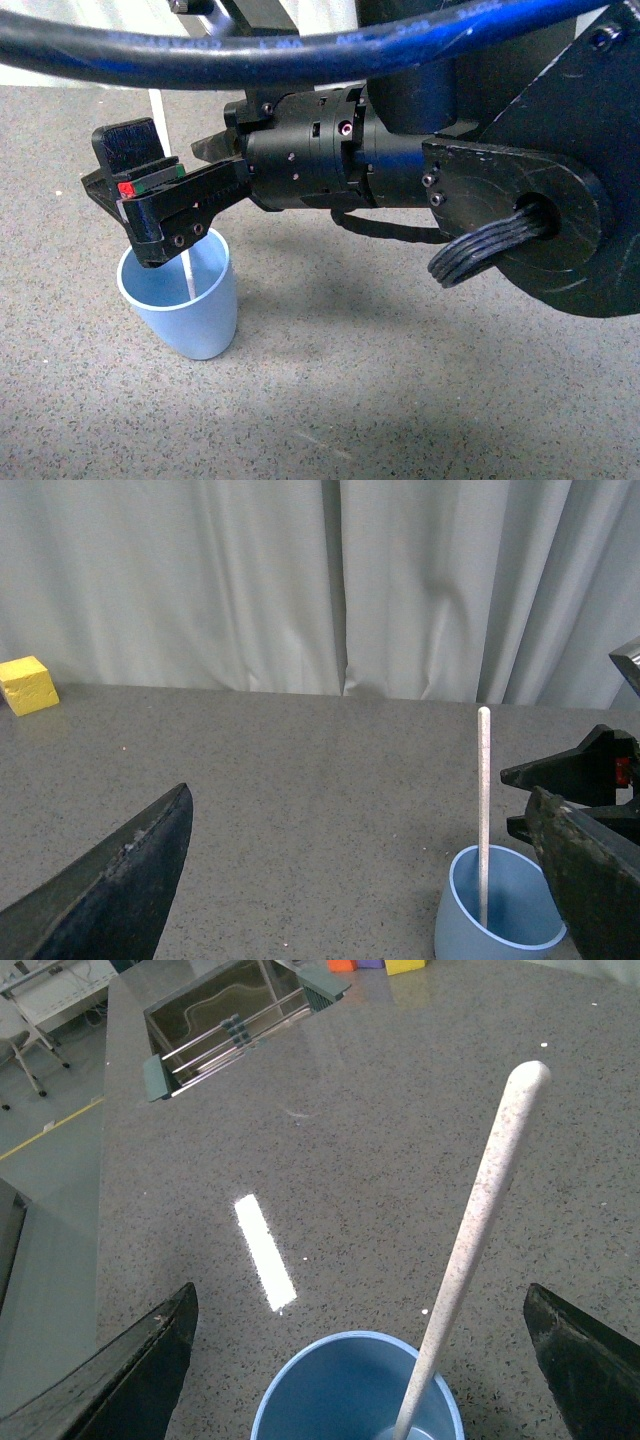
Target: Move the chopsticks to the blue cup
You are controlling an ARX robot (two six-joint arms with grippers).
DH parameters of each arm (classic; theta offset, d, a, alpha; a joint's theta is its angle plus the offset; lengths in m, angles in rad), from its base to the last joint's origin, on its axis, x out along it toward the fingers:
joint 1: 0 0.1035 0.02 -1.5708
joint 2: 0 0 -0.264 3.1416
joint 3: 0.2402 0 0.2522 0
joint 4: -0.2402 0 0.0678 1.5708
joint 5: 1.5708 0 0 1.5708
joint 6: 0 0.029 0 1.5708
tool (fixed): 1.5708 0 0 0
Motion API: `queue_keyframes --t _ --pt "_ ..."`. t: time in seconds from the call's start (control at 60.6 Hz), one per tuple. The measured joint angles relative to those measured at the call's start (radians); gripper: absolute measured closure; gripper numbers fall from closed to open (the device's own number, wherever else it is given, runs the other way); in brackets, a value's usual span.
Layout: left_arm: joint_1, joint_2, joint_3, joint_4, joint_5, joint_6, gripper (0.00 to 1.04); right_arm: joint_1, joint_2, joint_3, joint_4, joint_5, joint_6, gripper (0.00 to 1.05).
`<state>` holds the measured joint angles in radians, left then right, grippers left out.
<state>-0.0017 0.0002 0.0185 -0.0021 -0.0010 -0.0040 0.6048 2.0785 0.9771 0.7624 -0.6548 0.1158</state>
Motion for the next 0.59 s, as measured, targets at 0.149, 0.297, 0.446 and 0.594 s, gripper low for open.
queue_keyframes --t 0.149,0.297,0.446,0.594 --pt "0.000 0.000 0.000 0.000 0.000 0.000 0.07 -0.005 -0.048 -0.050 0.042 0.024 0.004 0.09" --pt "0.000 0.000 0.000 0.000 0.000 0.000 0.07 -0.034 -0.164 -0.140 0.045 0.099 0.019 0.09" --pt "0.000 0.000 0.000 0.000 0.001 0.000 0.07 -0.095 -0.259 -0.231 -0.106 0.354 -0.018 0.09" --pt "0.000 0.000 0.000 0.000 0.000 0.000 0.07 -0.191 -0.340 -0.304 -0.233 0.527 -0.025 0.09"
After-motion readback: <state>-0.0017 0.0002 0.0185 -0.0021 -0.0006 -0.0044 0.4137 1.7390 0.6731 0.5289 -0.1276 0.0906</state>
